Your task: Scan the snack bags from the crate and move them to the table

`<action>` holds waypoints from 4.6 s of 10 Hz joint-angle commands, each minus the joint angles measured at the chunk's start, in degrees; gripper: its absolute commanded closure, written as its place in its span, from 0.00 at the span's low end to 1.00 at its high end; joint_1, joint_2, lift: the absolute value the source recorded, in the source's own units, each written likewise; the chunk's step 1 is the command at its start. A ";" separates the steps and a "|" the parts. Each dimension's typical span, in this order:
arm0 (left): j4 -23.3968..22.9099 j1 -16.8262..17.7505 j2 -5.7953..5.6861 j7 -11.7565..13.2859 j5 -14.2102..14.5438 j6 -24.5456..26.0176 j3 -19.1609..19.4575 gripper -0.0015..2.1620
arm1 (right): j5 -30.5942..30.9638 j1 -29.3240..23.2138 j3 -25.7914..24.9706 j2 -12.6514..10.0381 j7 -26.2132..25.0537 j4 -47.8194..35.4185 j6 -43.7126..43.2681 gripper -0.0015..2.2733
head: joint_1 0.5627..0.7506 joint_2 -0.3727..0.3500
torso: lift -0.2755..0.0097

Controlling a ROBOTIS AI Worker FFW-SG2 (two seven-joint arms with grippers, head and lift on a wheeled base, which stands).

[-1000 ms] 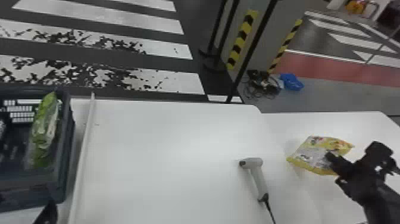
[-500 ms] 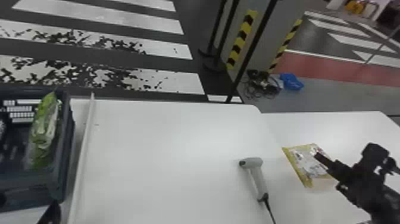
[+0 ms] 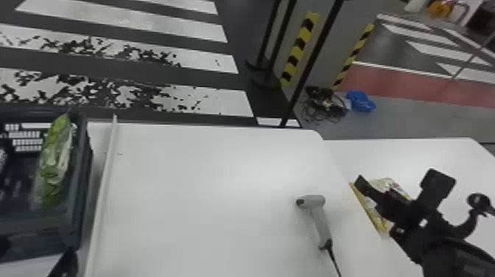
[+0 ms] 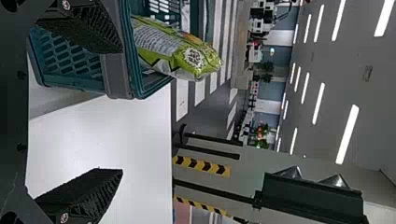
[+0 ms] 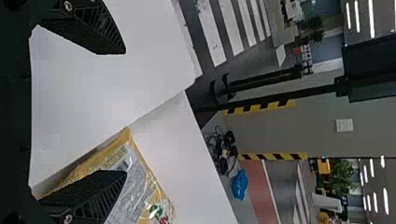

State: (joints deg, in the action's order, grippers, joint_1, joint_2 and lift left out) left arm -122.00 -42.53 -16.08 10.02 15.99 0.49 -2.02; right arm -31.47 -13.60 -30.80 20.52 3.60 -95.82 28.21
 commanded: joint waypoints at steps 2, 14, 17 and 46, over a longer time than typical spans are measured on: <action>0.09 0.16 0.00 0.00 0.00 0.00 -0.18 0.04 | 1.06 -7.31 3.90 -5.05 0.00 -11.49 -4.86 0.04 | 0.70 0.03 | 0.63; -0.88 -0.63 0.00 -1.05 0.09 -1.23 -1.32 0.04 | 20.57 -30.08 30.10 -12.79 -4.40 -20.02 -48.46 0.04 | 0.70 0.27 | 0.63; -2.37 -2.12 0.17 -3.43 -0.96 -1.76 -2.82 0.04 | 23.47 -31.22 36.42 -13.58 -6.07 -15.27 -56.19 0.04 | 0.70 0.36 | 0.63; 10.29 31.98 4.48 -13.97 1.23 26.19 -3.08 0.99 | 28.04 -32.19 40.73 -7.60 -6.07 -15.62 -51.62 0.04 | 0.70 0.59 | 0.63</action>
State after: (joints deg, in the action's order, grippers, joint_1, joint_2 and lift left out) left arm -111.53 -10.43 -11.62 -3.98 17.23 26.66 -4.96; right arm -3.44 -45.86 9.85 12.91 -2.46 -111.53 -23.38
